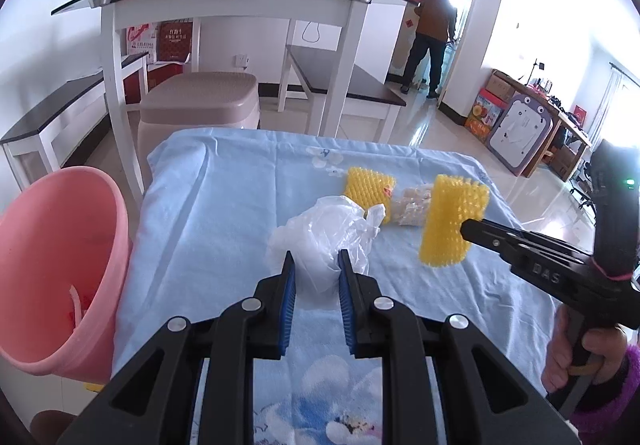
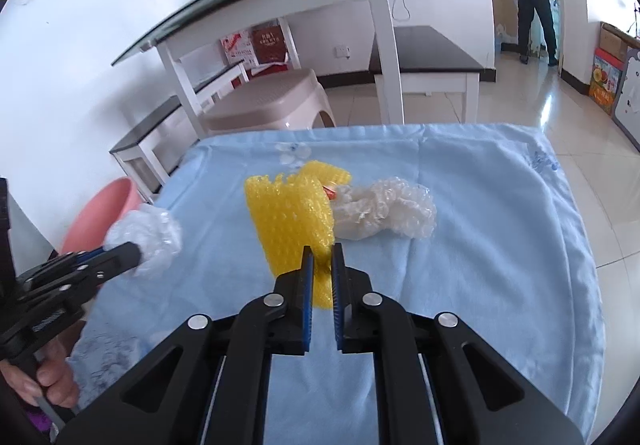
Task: Collect trash
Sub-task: 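Grasp the white plastic bag with the left gripper while the right grasps a yellow net, then carry the plastic bag and yellow net over the pink bucket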
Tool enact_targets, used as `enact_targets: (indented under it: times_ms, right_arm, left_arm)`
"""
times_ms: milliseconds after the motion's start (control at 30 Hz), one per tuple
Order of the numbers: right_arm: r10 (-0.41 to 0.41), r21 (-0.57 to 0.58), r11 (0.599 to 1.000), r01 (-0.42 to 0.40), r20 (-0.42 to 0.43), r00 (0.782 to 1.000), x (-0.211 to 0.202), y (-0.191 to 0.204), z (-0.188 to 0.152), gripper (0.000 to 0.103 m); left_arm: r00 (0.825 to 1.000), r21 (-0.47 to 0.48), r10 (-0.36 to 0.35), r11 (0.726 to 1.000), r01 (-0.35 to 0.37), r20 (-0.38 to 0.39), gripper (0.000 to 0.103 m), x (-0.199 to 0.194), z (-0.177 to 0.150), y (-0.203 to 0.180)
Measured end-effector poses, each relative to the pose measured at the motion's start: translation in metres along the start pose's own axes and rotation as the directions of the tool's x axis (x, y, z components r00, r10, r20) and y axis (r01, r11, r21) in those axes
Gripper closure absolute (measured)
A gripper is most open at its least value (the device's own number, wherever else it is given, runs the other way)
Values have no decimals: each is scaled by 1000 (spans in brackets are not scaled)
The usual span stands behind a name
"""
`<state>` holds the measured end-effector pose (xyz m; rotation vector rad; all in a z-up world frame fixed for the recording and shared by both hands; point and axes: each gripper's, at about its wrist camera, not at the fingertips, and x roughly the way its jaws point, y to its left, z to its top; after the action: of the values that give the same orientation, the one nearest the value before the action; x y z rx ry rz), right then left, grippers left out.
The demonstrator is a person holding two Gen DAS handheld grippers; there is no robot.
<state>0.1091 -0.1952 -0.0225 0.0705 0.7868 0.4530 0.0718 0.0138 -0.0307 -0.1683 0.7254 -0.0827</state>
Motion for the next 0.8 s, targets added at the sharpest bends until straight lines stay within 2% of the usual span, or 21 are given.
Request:
enact_targets:
  times_ms: [167, 400, 633, 800]
  right_arm:
    - [-12, -26, 1000, 13, 57, 998, -30, 20, -2, 94]
    - [2, -65, 998, 4, 95, 995, -50, 45, -1, 94]
    - [48, -106, 994, -39, 89, 995, -51, 76, 2, 94]
    - [107, -145, 985, -95, 74, 992, -43, 108, 7, 94]
  left_arm:
    - [999, 11, -4, 1000, 3, 36, 84, -19, -2, -4]
    - [996, 10, 6, 1000, -7, 91, 84, -47, -1, -3]
    - [989, -1, 59, 998, -59, 136, 84, -74, -3, 7]
    - [979, -30, 125, 992, -122, 162, 84, -92, -3, 24]
